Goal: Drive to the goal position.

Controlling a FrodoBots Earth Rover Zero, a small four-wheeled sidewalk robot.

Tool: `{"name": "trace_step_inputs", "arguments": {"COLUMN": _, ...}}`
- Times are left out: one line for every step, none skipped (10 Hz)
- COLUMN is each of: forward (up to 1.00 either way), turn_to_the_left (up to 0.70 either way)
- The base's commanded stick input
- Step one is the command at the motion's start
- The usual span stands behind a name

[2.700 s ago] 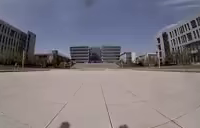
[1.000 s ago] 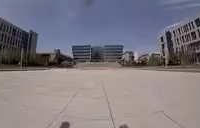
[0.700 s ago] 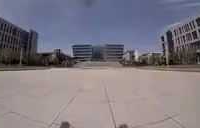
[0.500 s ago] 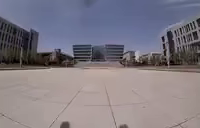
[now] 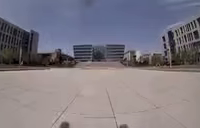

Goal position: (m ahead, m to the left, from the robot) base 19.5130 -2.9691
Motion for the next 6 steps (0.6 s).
{"name": "trace_step_inputs", "arguments": {"forward": 0.70, "turn_to_the_left": 0.00}}
{"name": "trace_step_inputs", "arguments": {"forward": 0.70, "turn_to_the_left": 0.00}}
{"name": "trace_step_inputs", "arguments": {"forward": 0.70, "turn_to_the_left": -0.22}}
{"name": "trace_step_inputs", "arguments": {"forward": 0.70, "turn_to_the_left": -0.35}}
{"name": "trace_step_inputs", "arguments": {"forward": 0.70, "turn_to_the_left": -0.35}}
{"name": "trace_step_inputs", "arguments": {"forward": 0.70, "turn_to_the_left": -0.35}}
